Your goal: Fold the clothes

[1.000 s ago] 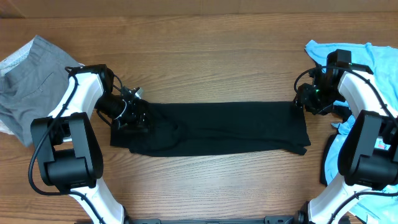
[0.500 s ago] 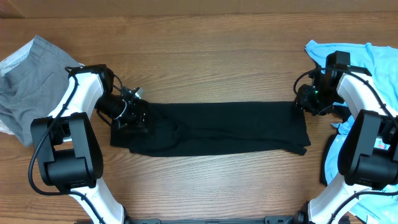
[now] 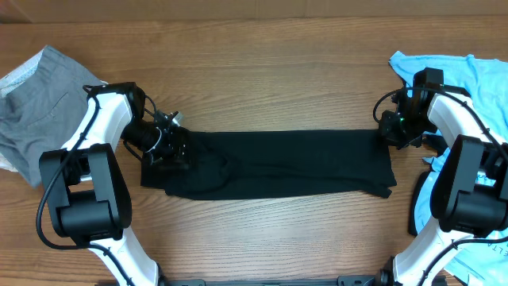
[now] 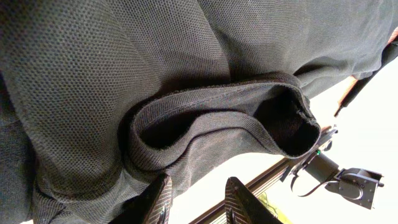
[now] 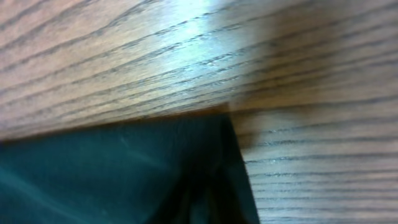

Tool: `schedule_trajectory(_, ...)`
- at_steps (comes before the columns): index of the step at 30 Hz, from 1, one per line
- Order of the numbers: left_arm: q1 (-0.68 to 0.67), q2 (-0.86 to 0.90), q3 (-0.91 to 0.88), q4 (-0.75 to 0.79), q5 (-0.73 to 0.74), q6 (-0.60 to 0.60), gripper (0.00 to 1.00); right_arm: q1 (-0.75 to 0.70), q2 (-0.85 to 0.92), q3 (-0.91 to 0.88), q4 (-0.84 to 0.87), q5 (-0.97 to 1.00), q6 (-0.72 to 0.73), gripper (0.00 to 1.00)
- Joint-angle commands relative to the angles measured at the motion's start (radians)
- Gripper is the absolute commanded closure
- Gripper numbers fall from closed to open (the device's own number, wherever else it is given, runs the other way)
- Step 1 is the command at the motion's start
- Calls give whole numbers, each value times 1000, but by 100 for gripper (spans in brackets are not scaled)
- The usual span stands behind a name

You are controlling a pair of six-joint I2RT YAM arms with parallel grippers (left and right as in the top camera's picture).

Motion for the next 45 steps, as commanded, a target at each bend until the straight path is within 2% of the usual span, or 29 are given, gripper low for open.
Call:
schedule_trajectory(1, -2, -31, -5, 0, -6, -14, 67, 0, 9, -5, 1, 0, -3, 96)
schedule_trajectory(9, -2, -31, -5, 0, -6, -14, 68, -2, 5, 18, -5, -1, 26, 96)
schedule_trajectory(19, -2, -31, -5, 3, -6, -14, 68, 0, 5, 169, -38, -55, 26, 96)
schedule_trajectory(27, -2, -31, -5, 8, -6, -14, 68, 0, 6, 174, -76, -49, 26, 96)
schedule_trajectory(28, -2, -31, -5, 8, -6, -14, 68, 0, 6, 174, -105, -30, 26, 94)
schedule_trajectory(31, -2, -31, -5, 8, -6, -14, 68, -3, 6, 174, -204, 91, 31, 71)
schedule_trajectory(37, -2, -31, -5, 3, -19, -14, 67, -19, 6, 156, -339, 146, 29, 55)
schedule_trajectory(39, -2, -31, -5, -4, -29, -14, 67, -18, 8, 122, -317, 145, 27, 48)
schedule_trajectory(45, -2, -31, -5, -8, -32, -14, 67, -11, 10, 25, -207, 61, -33, 36)
